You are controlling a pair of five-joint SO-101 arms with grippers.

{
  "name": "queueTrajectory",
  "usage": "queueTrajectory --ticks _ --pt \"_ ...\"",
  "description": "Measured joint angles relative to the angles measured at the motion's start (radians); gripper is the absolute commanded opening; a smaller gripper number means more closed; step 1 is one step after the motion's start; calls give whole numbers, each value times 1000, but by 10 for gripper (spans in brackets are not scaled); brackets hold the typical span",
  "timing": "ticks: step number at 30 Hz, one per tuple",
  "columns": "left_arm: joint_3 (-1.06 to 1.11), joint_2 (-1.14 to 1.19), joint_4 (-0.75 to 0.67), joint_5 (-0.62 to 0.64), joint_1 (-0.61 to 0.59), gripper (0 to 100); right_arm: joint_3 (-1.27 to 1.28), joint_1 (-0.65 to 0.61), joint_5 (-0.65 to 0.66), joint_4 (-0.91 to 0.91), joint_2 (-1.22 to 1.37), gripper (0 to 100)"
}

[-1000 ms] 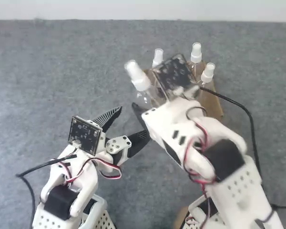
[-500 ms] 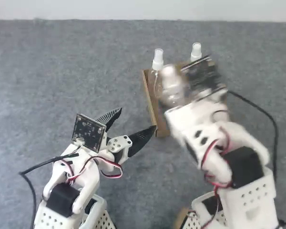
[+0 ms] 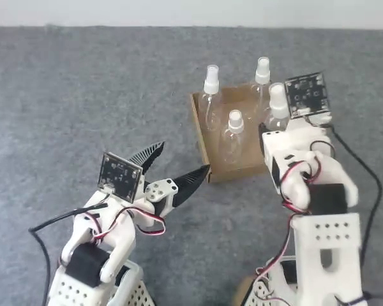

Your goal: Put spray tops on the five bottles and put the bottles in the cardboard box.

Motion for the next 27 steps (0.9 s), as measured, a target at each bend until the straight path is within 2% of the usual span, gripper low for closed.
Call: queueTrajectory --ticks 4,11,18,27 --pt "2 0 -5 0 0 330 97 -3 0 -144 0 6" --pt "2 0 -5 0 0 330 180 -3 -40 -293 0 6" --pt "2 0 -5 0 0 330 183 -3 -49 -368 100 6" --pt "2 0 -5 0 0 330 183 -3 -54 -379 126 6"
